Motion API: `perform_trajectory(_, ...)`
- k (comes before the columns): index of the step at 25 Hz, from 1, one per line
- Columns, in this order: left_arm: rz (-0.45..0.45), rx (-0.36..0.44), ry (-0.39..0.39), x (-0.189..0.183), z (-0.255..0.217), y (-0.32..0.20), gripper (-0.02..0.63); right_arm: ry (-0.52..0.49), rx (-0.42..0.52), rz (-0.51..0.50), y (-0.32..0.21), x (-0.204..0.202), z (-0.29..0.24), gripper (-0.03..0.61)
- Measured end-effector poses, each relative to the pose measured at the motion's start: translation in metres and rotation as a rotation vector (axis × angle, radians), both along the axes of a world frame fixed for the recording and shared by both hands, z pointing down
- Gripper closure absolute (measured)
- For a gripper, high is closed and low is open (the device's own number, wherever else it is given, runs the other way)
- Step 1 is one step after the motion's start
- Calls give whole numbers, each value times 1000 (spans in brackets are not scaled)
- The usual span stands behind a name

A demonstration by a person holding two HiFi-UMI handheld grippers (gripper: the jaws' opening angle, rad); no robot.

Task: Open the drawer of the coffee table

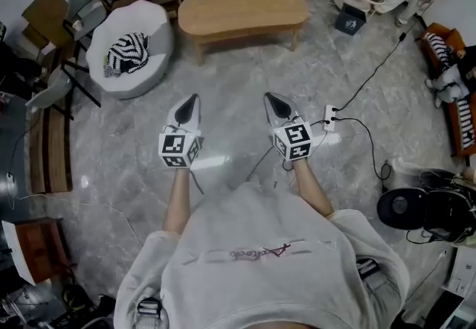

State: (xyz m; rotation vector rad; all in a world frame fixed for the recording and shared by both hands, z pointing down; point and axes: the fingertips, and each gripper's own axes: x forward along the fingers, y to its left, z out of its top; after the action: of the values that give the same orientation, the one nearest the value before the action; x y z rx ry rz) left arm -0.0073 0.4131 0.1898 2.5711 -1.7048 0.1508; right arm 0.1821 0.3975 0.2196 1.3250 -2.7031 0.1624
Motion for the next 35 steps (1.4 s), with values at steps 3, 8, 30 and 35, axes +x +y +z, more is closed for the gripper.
perform_trajectory(3,-9,-2,2,8,2,2,611,-3,-5,-10,1,9,3,574)
perform_trajectory(8,-28,-14,-5,23,3,5,611,1,-14,-34,0,24,3,574)
perform_trajectory(30,-82,-61,0,22,29,-3,611,6,-42,-110,-17,13,22,574)
perform_trajectory(35,-78,-65,15,6,33,-39,611,15,-51,-105,-48,-2,25,574)
